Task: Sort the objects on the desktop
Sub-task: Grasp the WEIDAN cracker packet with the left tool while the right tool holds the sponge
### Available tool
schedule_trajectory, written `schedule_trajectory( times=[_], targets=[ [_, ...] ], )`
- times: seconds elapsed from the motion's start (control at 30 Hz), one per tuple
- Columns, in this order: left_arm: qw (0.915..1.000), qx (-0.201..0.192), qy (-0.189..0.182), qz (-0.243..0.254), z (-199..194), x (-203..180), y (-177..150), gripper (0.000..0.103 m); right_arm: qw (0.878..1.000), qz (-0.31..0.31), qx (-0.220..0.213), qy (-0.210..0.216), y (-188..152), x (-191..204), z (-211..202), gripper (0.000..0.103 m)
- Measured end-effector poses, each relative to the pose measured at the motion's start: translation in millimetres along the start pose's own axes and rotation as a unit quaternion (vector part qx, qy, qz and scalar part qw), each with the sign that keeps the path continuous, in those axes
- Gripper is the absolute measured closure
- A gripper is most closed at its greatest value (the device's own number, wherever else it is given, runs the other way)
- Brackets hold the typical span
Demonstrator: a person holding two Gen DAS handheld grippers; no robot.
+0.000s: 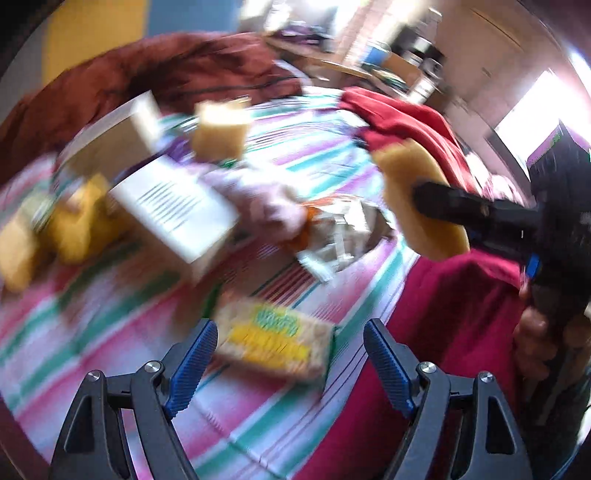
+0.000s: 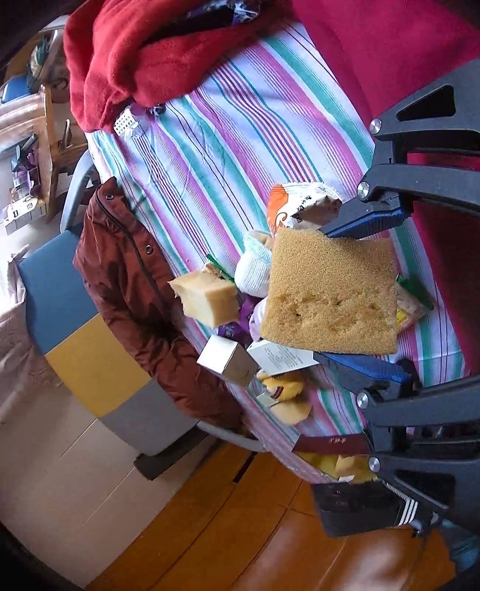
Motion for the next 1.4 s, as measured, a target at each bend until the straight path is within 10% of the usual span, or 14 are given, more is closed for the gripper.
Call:
schedule_trajectory(
  times=[0.6, 0.97, 1.4],
  targets=[
    [0.9851, 0.077, -0.081, 0.131, 47, -21, -11, 0.024, 1.000, 0.015, -0.013, 0.020, 1, -7, -6, 0.044],
    [0.9928, 0.057, -0.012, 0.104, 1, 38, -51, 0.025, 1.000, 0.008, 0.001, 0.008, 0, -5, 0, 0.044],
    [0.9626, 0.055, 0.018, 0.265, -3, 13, -60, 0.023, 1.000, 0.012, 0.004, -0.011, 0, -6, 0, 0.044]
  ],
)
Point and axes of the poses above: each gripper's, at about its wrist camera, not at the fingertips, and z roughly the way its jaws point, x to its left, y to its top, the point moved 1 cm from there along z, roughly the way its jaws point, and after that the axes turned 11 degrees about y, right-handed, at the moved point
